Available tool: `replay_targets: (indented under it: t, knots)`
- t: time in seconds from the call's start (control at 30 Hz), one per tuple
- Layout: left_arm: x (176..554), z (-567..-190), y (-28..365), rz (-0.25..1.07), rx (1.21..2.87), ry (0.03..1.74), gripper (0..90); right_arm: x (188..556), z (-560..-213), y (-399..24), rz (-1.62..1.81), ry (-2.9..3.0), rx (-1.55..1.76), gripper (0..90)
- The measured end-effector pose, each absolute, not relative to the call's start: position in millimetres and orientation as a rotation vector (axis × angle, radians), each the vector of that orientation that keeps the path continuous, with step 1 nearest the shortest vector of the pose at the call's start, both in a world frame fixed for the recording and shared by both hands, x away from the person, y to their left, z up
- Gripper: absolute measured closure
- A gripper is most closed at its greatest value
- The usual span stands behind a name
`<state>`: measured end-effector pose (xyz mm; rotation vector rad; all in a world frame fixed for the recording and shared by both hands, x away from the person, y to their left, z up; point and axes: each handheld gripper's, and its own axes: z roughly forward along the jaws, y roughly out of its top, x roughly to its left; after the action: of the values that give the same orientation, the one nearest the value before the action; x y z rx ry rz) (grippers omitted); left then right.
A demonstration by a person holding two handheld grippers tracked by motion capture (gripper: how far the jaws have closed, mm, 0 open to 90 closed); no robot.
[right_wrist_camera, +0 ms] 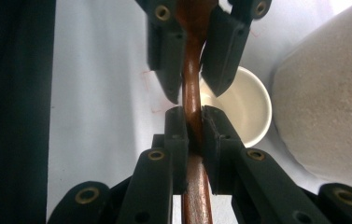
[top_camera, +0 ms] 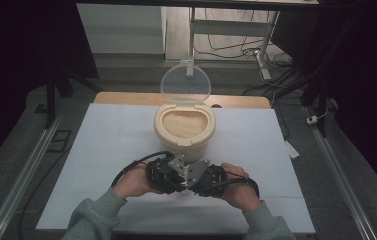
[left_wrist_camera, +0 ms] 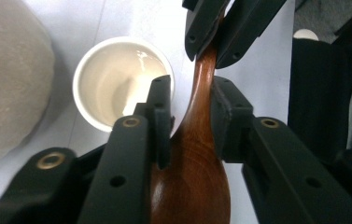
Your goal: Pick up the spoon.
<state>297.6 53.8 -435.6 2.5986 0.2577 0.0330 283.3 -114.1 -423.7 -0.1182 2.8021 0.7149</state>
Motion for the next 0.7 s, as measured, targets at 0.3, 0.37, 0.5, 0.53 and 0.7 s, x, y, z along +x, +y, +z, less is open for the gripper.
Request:
replay_targets:
  t: [0.3,0.37,0.5,0.53,0.7]
  knots:
    - [298.2,-441.0,53.7,-0.03,2.61,0.21,75.4,279.9,-425.8,-114.1,0.741,2.762,-0.13,80.1]
    - [297.6,-440.8,53.3,-0.018,2.606,0.2,75.9,280.2,-426.3,-114.4,0.743,2.762,-0.123,80.0]
    - [296.8,-441.8,52.4,0.003,2.599,0.207,77.0,282.6,-427.8,-115.7,0.766,2.764,-0.093,79.2]
    - [296.7,-442.2,52.3,0.01,2.595,0.21,77.1,282.7,-427.9,-116.0,0.765,2.764,-0.085,78.8]
    - [296.0,-444.5,51.0,0.046,2.56,0.244,77.8,284.2,-423.5,-121.6,0.815,2.749,-0.008,70.9]
